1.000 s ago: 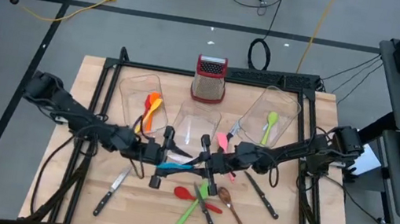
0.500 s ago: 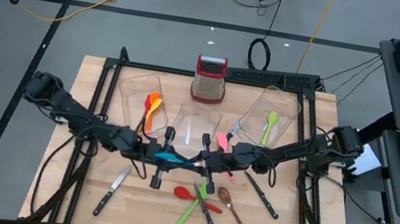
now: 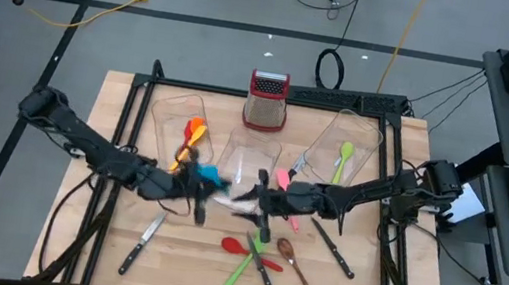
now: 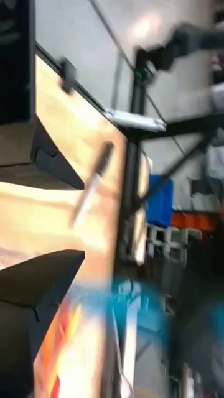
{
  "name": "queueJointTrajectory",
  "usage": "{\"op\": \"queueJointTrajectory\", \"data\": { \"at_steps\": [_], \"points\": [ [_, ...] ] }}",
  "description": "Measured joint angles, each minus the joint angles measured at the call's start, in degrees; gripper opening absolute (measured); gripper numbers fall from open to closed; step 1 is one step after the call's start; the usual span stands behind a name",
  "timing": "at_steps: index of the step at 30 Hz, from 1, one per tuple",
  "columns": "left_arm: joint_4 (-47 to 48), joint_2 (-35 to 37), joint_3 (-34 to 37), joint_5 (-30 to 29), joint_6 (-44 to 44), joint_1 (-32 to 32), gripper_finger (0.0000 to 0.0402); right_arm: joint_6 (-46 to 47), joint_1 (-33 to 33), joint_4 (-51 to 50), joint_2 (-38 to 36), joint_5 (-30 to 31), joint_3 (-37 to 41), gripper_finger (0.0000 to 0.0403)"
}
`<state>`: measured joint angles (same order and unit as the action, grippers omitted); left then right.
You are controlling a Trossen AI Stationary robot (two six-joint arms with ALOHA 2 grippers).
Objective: Pick & Place Kitchen Items
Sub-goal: Put the blue spatula into the left transparent bin
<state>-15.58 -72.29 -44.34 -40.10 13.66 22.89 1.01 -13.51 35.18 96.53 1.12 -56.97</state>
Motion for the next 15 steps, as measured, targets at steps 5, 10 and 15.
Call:
{"op": "queueJointTrajectory", "data": {
  "at_steps": [5, 10, 15],
  "points": [
    [15.7, 6.0, 0.0, -8.1, 12.4, -2.1, 0.0007, -0.3, -0.9, -0.9, 0.0, -0.8, 0.0, 0.0174],
    [32.7, 11.7, 0.0, -8.3, 27.0, -7.7, 0.0007, -4.2, -1.9, -1.1, 0.0, 0.0, 0.0, 0.0167],
    [45.0, 14.9, 0.0, 0.7, 36.2, -16.7, 0.0006, -6.8, -2.9, -1.4, -0.1, 0.2, 0.0, 0.0158]
  ]
}}
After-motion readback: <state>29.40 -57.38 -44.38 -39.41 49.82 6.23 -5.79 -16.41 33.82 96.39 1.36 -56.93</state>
